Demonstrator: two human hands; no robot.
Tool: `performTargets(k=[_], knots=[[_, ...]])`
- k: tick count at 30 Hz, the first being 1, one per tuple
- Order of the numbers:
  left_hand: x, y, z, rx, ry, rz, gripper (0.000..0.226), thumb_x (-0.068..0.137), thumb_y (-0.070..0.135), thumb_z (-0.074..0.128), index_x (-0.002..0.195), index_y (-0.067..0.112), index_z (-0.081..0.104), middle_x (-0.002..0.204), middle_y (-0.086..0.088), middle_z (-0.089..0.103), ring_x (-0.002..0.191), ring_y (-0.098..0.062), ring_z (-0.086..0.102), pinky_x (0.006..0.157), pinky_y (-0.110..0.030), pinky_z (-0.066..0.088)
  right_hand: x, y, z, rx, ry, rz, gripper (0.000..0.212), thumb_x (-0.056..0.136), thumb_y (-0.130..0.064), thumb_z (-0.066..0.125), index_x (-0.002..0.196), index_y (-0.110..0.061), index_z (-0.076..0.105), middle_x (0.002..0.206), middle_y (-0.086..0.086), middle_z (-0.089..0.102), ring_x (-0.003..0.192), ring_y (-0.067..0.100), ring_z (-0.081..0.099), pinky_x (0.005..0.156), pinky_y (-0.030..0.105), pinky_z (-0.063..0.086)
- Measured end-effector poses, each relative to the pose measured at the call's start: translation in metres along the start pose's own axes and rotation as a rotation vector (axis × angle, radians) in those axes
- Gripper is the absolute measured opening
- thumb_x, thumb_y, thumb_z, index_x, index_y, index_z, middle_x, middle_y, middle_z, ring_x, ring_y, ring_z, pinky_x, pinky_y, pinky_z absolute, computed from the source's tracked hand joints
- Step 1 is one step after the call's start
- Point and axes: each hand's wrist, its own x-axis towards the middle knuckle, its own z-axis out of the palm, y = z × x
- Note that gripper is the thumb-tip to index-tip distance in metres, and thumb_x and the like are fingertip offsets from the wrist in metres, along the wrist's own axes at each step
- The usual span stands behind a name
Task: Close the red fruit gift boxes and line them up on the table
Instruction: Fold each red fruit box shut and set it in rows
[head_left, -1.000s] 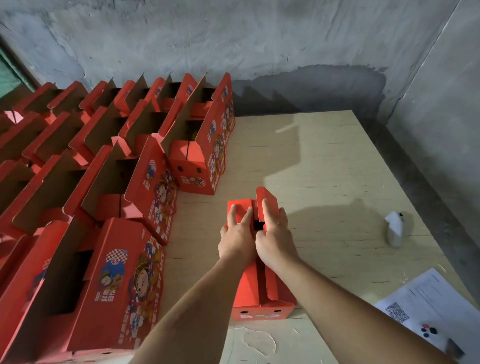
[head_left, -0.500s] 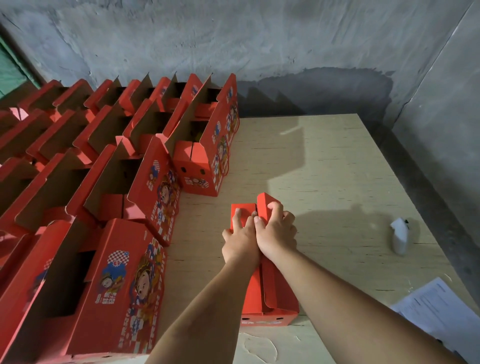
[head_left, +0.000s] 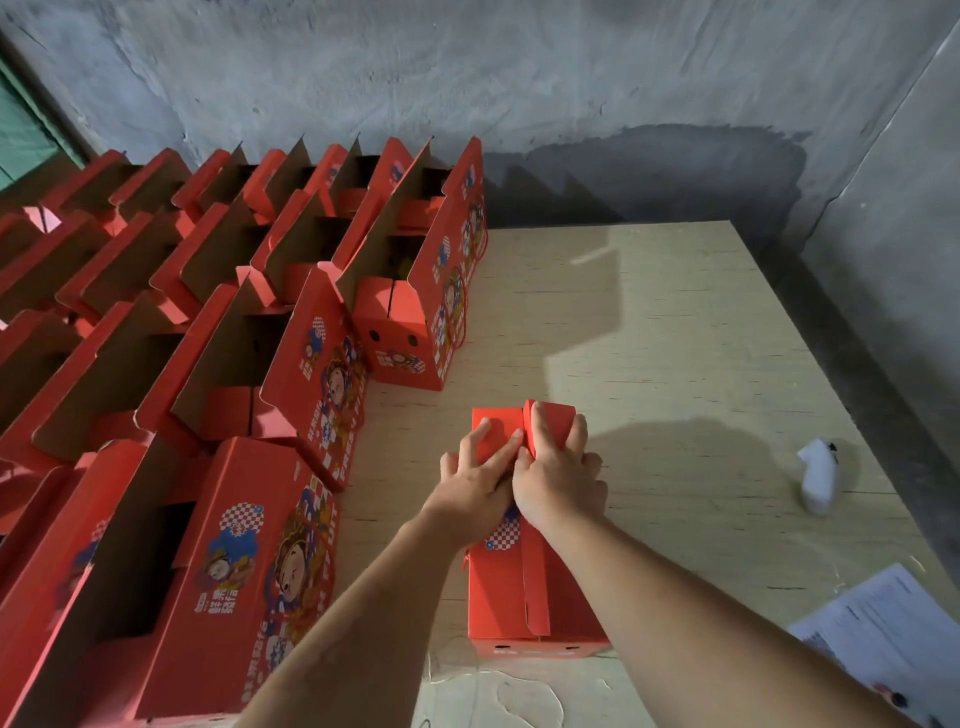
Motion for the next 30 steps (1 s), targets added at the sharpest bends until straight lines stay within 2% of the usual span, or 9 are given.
performTargets(k=[2,5,9,15,20,24,27,30], knots=[[0.001,-0.005,0.000,-0.001,0.007,0.017,0.055,0.103,0.053,0.028,0.150,0.068,0.004,0.157,0.034,-0.008,0.147,-0.040,0.008,0.118,-0.058,0.023,0.000,0.003,0.002,-0.037,0.035,-0.035,0.056,0.105,-0.053,0.031,0.154,-0.056,0.003,0.168,0.005,0.001,0.134,0.034,0.038,0.103,0.052,0.042],[-0.001,-0.004,0.004,0.040,0.056,0.026,0.055,0.101,0.059,0.023,0.153,0.064,0.004,0.161,0.028,-0.008,0.149,-0.033,0.010,0.118,-0.055,0.028,0.003,0.004,0.000,-0.053,0.014,-0.046,0.057,0.106,-0.048,0.032,0.155,-0.054,0.003,0.167,0.003,0.002,0.133,0.034,0.039,0.102,0.052,0.045],[-0.007,0.002,0.003,0.020,0.093,-0.020,0.060,0.088,0.071,0.011,0.148,0.071,0.004,0.160,0.032,-0.004,0.143,-0.033,0.020,0.111,-0.056,0.039,0.003,0.002,-0.003,-0.049,-0.014,-0.046,0.058,0.107,-0.041,0.034,0.155,-0.054,0.005,0.167,-0.001,0.002,0.134,0.035,0.038,0.101,0.052,0.045],[-0.010,0.006,0.004,0.035,0.115,-0.038,0.058,0.090,0.073,0.014,0.147,0.071,0.005,0.162,0.030,-0.003,0.140,-0.034,0.024,0.107,-0.056,0.042,0.004,0.000,0.001,-0.061,-0.005,-0.010,0.063,0.105,-0.040,0.039,0.154,-0.055,0.002,0.167,-0.002,0.000,0.135,0.034,0.037,0.097,0.051,0.046],[-0.011,0.000,0.006,0.028,0.125,-0.008,0.055,0.097,0.064,0.019,0.149,0.067,0.004,0.163,0.029,-0.004,0.137,-0.038,0.029,0.107,-0.055,0.042,0.002,0.001,0.009,-0.060,0.066,-0.020,0.055,0.104,-0.057,0.031,0.152,-0.055,0.005,0.166,-0.002,0.003,0.133,0.033,0.036,0.095,0.053,0.045],[-0.012,0.002,0.005,0.046,0.120,-0.020,0.058,0.092,0.068,0.012,0.149,0.067,0.003,0.163,0.029,-0.004,0.139,-0.037,0.027,0.109,-0.056,0.040,0.008,0.004,0.001,-0.071,0.029,-0.050,0.055,0.105,-0.045,0.035,0.152,-0.054,0.009,0.162,-0.001,0.005,0.128,0.036,0.041,0.091,0.051,0.045],[-0.012,0.007,0.006,0.103,0.124,-0.031,0.056,0.098,0.063,0.018,0.152,0.064,0.003,0.166,0.023,-0.004,0.140,-0.037,0.030,0.112,-0.055,0.036,0.012,0.004,-0.006,-0.095,0.008,-0.053,0.057,0.103,-0.038,0.039,0.152,-0.051,0.013,0.156,0.000,0.010,0.119,0.038,0.050,0.086,0.047,0.044],[-0.012,0.009,0.007,0.113,0.134,-0.051,0.055,0.100,0.060,0.021,0.153,0.062,0.004,0.168,0.020,-0.004,0.140,-0.037,0.034,0.111,-0.054,0.036,0.011,0.000,-0.006,-0.137,0.007,-0.057,0.064,0.101,-0.035,0.045,0.155,-0.047,0.011,0.157,0.000,0.010,0.120,0.039,0.049,0.086,0.046,0.045]])
